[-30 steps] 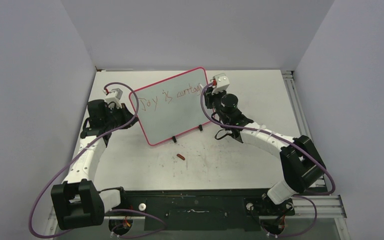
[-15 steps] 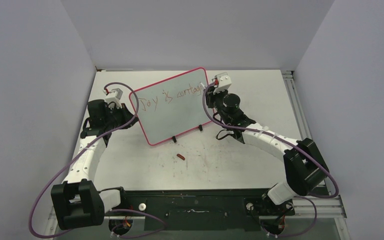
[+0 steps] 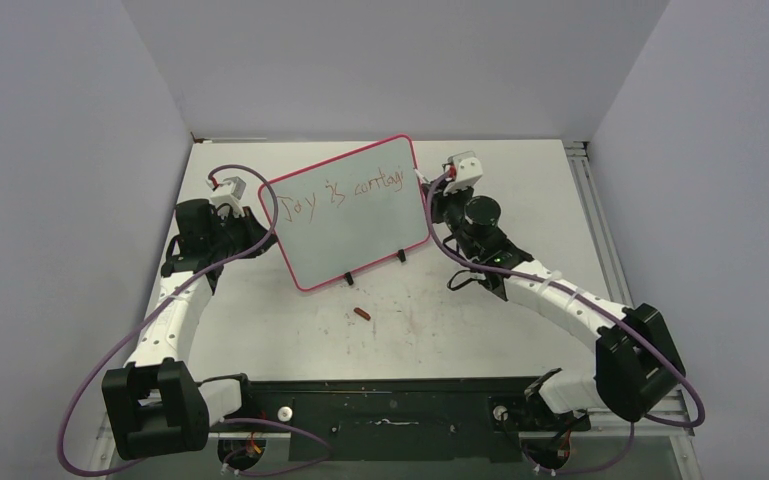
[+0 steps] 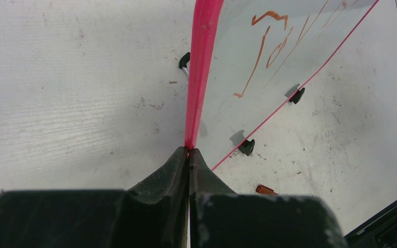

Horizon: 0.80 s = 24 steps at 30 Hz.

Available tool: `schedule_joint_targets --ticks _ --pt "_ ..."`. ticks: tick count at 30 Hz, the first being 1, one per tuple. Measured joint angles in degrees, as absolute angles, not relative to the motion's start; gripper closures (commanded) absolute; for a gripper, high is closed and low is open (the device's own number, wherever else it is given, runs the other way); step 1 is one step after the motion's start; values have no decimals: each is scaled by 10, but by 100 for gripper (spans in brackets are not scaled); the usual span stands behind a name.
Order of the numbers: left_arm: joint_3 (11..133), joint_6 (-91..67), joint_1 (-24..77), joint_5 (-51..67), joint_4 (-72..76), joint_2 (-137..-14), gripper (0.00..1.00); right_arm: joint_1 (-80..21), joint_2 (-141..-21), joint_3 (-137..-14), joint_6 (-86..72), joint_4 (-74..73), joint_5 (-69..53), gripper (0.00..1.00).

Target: Write a sentence on the whiteboard

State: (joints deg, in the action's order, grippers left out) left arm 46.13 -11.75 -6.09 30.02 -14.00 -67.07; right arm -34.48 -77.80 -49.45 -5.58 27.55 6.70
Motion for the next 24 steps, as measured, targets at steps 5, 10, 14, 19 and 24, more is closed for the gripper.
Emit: schedule_joint_targets --ticks 5,10,14,19,24 --pt "461 -117 -61 300 -140 -671 100 -326 -771 -487 -64 259 44 95" --pt "461 -117 -61 301 -140 -671 100 -307 -771 -487 -70 248 13 95" --pt "461 -117 -61 301 -140 -671 100 -300 -772 -487 -74 248 -10 95" --pt "461 -117 -61 301 -141 -671 100 -296 -787 -488 -74 248 -28 95" --pt "461 -115 -61 301 -142 -671 100 -296 -816 -498 -72 246 -33 95"
